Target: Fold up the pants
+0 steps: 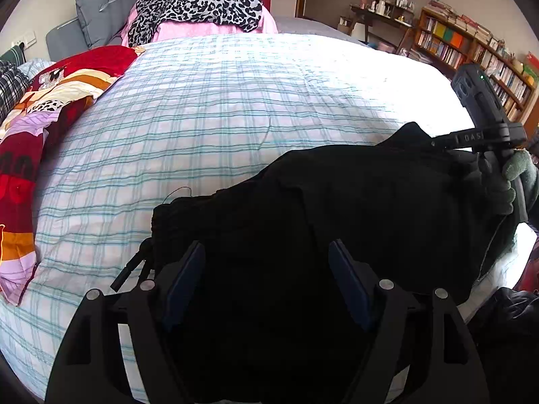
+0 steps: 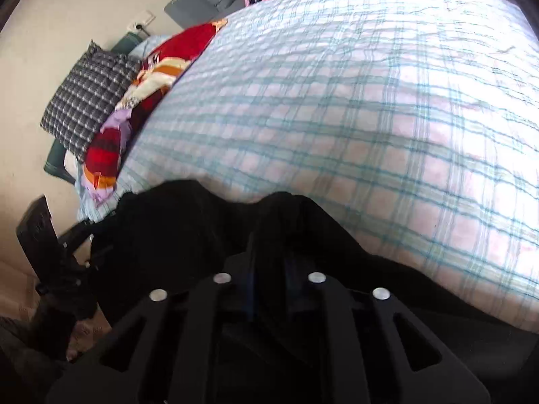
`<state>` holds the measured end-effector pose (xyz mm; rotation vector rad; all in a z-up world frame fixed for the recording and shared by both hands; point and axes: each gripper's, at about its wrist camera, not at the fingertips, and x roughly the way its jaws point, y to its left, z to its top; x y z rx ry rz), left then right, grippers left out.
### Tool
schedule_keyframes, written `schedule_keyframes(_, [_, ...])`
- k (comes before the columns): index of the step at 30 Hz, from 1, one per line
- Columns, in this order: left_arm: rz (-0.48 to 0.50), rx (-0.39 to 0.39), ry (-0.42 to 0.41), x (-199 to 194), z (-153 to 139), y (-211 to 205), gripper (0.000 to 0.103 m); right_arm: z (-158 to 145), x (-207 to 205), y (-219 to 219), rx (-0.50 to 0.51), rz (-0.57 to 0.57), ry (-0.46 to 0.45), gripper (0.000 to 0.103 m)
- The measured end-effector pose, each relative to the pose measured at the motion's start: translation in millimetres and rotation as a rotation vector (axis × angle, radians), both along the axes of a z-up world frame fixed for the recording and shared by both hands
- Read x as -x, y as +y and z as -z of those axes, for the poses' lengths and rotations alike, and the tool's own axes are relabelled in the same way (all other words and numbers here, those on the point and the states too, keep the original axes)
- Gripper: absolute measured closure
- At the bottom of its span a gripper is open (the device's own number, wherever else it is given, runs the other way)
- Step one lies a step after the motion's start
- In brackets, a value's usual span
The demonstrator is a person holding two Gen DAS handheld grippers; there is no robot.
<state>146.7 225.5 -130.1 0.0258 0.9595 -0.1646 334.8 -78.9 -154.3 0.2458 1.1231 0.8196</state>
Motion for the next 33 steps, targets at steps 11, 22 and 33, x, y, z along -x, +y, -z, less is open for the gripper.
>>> schedule_keyframes(11, [0.035, -0.045, -0.015, -0.6, 18.6, -3.8, 0.028, 10.1, -67.5, 5.7, 0.013, 0.154, -0.009, 0.1])
schedule_keyframes(22, [0.038, -0.078, 0.004, -9.7, 15.4, -4.7, 0.026, 3.9, -73.1, -50.5, -0.006, 0.216, 0.01, 0.065])
schedule_keyframes(33, [0.134, -0.075, -0.096, -14.9, -34.1, -74.2, 0.026, -38.9, 40.2, -106.9, 0.188, 0.276, -0.202, 0.065])
